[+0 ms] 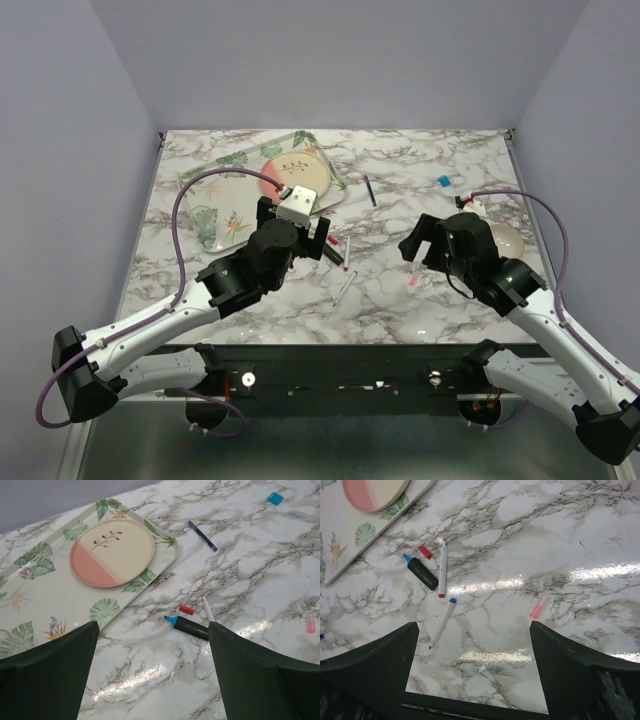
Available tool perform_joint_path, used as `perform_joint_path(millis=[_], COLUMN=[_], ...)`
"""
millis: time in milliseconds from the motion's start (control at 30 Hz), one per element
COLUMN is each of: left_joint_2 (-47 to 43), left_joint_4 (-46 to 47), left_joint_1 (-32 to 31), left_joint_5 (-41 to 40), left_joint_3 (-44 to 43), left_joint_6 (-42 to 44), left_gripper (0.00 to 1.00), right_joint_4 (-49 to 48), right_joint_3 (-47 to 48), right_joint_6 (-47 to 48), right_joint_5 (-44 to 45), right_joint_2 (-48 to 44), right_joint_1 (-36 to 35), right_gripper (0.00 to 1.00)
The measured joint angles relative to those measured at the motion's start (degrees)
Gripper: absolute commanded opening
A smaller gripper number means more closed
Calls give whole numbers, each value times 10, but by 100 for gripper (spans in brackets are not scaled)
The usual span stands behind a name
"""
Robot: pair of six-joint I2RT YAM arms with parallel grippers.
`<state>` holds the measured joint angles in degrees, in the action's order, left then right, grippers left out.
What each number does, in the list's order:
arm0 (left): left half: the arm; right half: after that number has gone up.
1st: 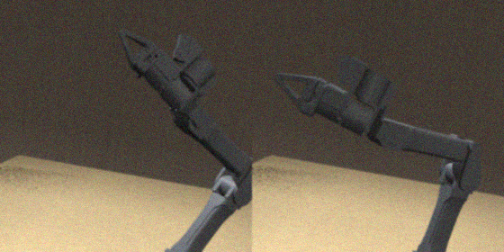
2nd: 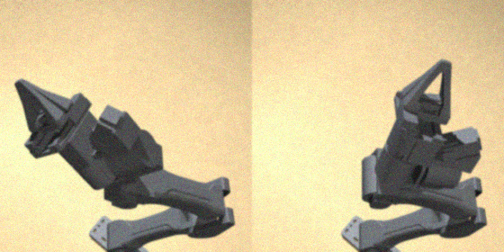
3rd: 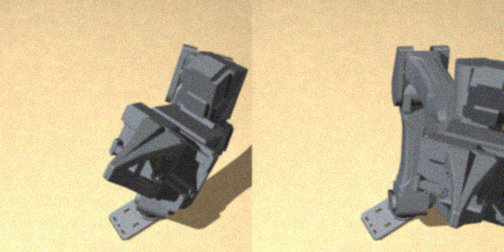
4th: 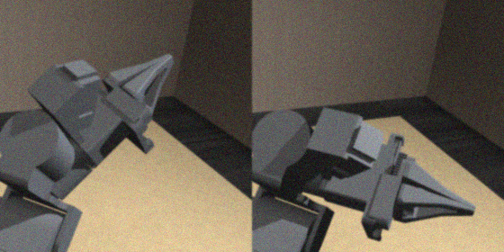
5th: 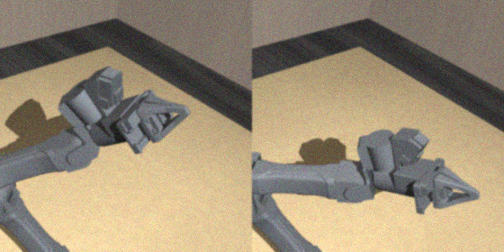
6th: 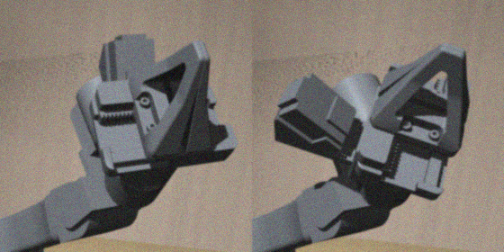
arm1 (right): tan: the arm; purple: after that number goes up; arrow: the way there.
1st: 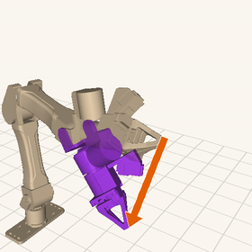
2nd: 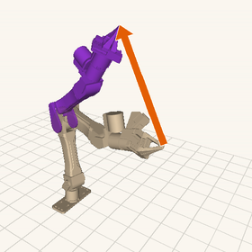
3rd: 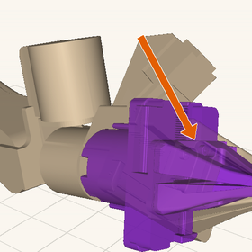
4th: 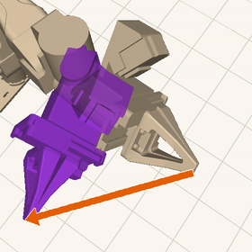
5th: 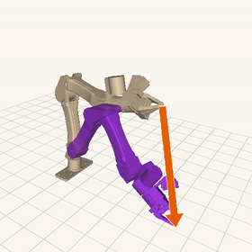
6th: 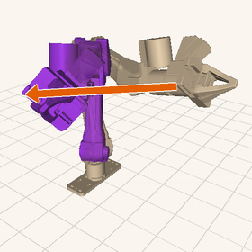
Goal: Insert the pens into the pen caps
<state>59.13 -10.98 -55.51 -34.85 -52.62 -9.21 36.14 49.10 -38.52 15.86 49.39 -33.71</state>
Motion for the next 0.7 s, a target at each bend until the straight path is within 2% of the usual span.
perform_joint_path(millis=[233, 300, 333, 400, 600, 700], left_joint_2=[0, 0, 0, 0, -3, -6], left_joint_4=[0, 0, 0, 0, 0, 0], left_joint_1=[0, 0, 0, 0, 0, 0], left_joint_5=[0, 0, 0, 0, 0, 4], left_joint_3=[0, 0, 0, 0, 0, 0], left_joint_6=[0, 0, 0, 0, -2, -5], left_gripper=[99, 99, 99, 99, 99, 99], right_joint_4=[2, 4, 4, 4, -39, -28], right_joint_3=[5, 15, 21, 49, 81, 99], right_joint_6=[1, 7, 14, 38, 196, 271], right_joint_5=[16, 28, 34, 70, 209, 226], right_joint_2=[0, 2, 4, 18, 107, 197], right_joint_1=[0, 0, 0, -1, 4, 40], right_gripper=[98, 94, 89, 86, 86, 78])
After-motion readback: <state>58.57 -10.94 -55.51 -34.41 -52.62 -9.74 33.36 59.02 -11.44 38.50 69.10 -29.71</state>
